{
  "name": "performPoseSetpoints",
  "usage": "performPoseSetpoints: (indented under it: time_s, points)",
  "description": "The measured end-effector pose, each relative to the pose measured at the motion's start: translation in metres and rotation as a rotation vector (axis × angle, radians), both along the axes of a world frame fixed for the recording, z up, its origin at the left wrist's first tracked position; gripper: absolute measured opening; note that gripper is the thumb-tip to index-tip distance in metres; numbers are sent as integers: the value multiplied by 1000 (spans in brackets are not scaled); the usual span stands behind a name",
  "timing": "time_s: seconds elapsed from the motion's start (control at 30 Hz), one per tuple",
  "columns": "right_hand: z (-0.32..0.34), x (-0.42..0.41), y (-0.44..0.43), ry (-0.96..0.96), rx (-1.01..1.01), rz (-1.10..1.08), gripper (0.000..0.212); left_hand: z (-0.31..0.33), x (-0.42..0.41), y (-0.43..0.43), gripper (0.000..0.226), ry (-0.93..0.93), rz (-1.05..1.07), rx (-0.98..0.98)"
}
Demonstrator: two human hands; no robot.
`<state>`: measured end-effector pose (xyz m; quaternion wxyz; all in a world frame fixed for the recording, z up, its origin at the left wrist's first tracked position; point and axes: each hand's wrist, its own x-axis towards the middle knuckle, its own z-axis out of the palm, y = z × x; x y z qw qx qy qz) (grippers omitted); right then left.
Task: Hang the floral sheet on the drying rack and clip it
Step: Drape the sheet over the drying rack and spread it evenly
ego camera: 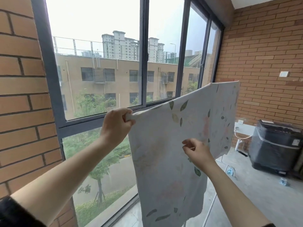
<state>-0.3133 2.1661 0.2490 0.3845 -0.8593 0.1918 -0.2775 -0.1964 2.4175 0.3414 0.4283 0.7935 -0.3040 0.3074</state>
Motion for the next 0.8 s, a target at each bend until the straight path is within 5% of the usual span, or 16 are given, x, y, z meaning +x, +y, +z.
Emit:
performPoseSetpoints:
  time_s: [0.23,0.47,0.8]
  points:
    - [-16,-3,17,55,-7,-11,21,-30,3,3,14,284,-33,181]
    - [-37,-16,30,128,3,-32,20,-51,-13,-2,18,210,-120,148]
    - [-75,-46,42,197,55,-114,20,-135,-16,-17,18,375,-199,194]
